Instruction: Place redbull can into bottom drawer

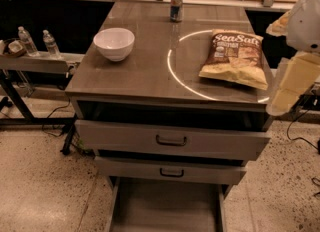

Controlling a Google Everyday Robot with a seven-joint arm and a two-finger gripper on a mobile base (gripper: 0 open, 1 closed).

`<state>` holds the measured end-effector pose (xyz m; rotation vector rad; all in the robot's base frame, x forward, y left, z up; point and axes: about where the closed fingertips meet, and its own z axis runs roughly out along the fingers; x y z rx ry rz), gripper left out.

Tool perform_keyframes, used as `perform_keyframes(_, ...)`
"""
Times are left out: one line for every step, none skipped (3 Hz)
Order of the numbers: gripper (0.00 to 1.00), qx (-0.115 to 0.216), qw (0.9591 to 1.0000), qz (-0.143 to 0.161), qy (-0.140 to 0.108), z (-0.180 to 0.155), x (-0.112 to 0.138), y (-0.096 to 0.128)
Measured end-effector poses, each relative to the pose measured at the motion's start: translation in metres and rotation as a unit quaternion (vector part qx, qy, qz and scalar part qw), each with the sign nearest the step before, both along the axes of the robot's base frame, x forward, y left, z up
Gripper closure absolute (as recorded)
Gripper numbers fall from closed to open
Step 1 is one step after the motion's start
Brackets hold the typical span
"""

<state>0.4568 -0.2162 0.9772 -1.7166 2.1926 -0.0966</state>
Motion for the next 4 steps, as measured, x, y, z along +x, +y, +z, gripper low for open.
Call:
perform_keyframes(0.0, 0.017, 0.9985, 0.037, -0.037, -0.003, 0.06, 0.004)
perform_keyframes(0.0, 0.035, 0.9943, 0.064, -0.078, 0.0, 0.123, 0.015)
perform_keyframes(0.0, 0.063, 0.9871, 0.059, -0.135, 0.018, 0.194, 0.033)
perform_keyframes(0.0, 0.063, 0.9871, 0.059, -0.135, 0.018, 0.194, 0.033)
